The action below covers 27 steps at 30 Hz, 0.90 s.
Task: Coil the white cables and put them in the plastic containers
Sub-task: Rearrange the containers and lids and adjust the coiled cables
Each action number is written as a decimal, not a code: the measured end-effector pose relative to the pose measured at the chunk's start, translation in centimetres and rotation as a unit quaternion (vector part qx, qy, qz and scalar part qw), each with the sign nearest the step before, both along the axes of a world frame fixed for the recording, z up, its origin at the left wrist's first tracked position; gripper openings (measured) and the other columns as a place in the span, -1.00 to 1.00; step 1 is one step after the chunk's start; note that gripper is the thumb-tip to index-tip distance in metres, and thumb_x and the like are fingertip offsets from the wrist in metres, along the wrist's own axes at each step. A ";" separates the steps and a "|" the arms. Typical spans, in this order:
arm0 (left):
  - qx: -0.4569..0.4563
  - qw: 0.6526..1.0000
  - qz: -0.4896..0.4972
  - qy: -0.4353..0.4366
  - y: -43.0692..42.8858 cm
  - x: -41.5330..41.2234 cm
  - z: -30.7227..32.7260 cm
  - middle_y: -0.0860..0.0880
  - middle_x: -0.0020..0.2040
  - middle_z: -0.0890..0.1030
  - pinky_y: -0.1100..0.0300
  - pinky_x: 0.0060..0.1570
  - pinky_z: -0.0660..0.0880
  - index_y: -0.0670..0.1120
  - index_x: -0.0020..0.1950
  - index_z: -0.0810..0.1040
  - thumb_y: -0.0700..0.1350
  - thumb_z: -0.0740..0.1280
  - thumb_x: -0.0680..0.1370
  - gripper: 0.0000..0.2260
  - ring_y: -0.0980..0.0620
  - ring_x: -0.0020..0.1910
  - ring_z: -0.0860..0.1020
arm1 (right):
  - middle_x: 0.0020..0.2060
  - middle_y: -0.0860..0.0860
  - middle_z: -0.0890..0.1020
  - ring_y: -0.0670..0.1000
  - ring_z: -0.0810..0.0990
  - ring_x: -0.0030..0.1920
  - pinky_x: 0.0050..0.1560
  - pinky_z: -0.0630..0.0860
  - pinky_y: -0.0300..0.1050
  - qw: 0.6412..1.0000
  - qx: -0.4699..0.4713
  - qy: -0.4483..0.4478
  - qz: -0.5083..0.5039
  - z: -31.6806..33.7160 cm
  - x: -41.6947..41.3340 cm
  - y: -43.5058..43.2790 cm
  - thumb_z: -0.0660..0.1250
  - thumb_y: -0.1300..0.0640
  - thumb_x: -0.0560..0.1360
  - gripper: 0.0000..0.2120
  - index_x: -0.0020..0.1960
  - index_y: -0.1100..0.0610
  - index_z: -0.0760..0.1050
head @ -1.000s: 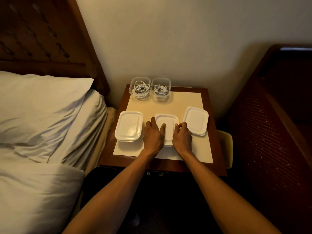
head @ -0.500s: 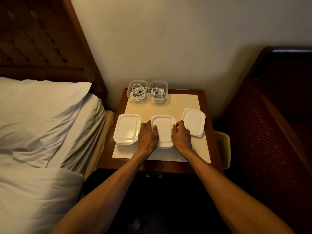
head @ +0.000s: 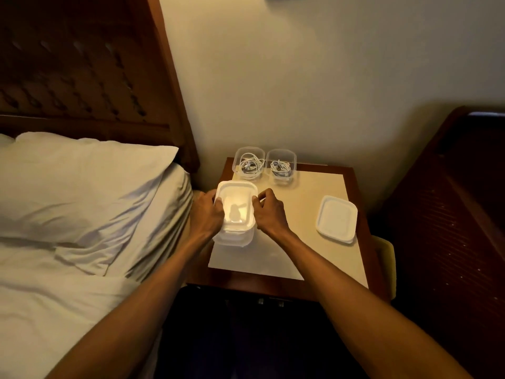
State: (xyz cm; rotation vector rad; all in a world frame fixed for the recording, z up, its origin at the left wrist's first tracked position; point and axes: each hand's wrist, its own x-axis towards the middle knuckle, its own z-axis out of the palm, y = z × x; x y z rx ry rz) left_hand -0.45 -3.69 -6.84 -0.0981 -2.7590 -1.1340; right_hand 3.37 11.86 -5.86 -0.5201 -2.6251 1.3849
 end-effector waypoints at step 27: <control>0.017 0.996 -0.015 -0.090 -0.4 0.5 -1.1 -0.17 0.11 0.66 0.16 -0.06 0.45 -0.15 0.19 0.63 -0.13 0.20 0.61 -0.73 -0.16 0.02 0.60 | -0.14 0.07 0.54 0.06 0.50 -0.15 -0.20 0.39 -0.13 0.997 -0.046 -0.063 -0.008 -1.7 1.1 -0.3 0.24 0.08 0.57 -0.84 -0.05 0.18 0.38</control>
